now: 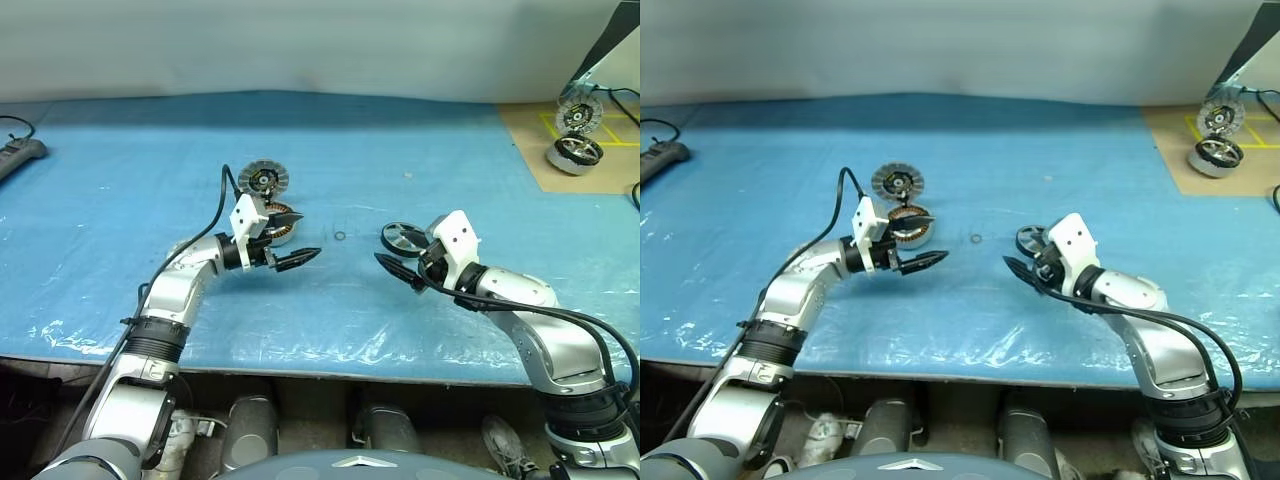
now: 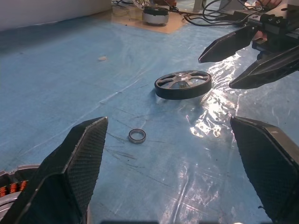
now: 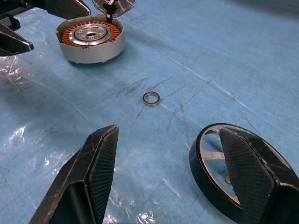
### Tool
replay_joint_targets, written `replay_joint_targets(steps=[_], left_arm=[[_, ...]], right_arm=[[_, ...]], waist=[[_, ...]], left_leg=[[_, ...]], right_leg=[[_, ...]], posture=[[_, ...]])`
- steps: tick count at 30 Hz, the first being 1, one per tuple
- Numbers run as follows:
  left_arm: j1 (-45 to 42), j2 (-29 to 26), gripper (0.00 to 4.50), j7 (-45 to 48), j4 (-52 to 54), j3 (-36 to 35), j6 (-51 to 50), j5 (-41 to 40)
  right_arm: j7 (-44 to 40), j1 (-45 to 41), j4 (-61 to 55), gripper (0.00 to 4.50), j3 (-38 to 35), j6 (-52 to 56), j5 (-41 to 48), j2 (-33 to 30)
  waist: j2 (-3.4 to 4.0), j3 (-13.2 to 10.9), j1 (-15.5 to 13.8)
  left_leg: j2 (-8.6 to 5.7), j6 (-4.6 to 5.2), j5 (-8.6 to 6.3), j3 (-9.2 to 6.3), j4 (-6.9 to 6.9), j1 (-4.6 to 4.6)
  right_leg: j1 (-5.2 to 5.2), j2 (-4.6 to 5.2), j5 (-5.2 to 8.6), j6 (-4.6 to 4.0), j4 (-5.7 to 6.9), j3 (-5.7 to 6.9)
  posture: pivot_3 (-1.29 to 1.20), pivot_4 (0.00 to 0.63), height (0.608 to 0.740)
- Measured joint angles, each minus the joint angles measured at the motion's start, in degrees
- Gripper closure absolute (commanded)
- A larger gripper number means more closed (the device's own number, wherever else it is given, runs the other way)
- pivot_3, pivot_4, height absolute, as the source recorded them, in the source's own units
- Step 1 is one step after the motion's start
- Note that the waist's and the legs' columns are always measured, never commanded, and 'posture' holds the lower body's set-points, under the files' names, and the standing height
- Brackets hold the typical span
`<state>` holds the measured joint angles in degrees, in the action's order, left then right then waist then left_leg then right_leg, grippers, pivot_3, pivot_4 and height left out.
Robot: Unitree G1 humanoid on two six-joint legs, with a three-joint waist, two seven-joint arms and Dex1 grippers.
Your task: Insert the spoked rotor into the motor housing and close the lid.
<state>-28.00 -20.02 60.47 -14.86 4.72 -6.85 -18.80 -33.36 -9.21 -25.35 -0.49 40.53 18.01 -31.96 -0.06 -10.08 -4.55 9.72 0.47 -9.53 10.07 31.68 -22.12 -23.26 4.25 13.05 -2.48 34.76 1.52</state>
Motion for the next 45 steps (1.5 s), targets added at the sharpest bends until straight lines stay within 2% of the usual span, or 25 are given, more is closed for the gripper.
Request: replay_joint_targets(steps=[33, 39, 45], left_arm=[[-2.41, -0.6, 0.01, 1.36, -2.05, 0.02, 1.05, 0.04], [-6.07, -2.82, 0.01, 2.0, -3.44, -0.39, 1.64, 0.67], [-13.52, -11.73, 0.01, 6.64, -10.69, 3.09, 7.24, 9.66]], right_arm=[[1.03, -1.14, -0.48, 0.86, -1.32, 1.17, 2.8, -0.9], [1.02, -1.13, -0.48, 0.86, -1.31, 1.11, 2.76, -0.9], [0.97, -1.27, -0.05, 0.86, -1.02, 0.93, 2.22, -1.03]], waist=[[0.0, 0.0, 0.0], [0.0, 0.0, -0.02], [0.0, 0.0, 0.1]], left_leg=[[0.0, 0.0, 0.0, 0.0, 0.01, -0.01], [-0.01, 0.0, 0.0, 0.0, 0.01, -0.01], [-0.01, -0.08, 0.05, 0.0, -0.01, 0.01]], right_leg=[[0.0, 0.0, 0.0, 0.0, 0.01, 0.0], [0.0, 0.0, 0.0, 0.0, 0.01, 0.0], [-0.01, -0.01, 0.0, 0.0, 0.02, 0.0]], posture=[[0.0, 0.15, 0.74], [0.0, 0.15, 0.74], [0.0, 0.15, 0.74]])
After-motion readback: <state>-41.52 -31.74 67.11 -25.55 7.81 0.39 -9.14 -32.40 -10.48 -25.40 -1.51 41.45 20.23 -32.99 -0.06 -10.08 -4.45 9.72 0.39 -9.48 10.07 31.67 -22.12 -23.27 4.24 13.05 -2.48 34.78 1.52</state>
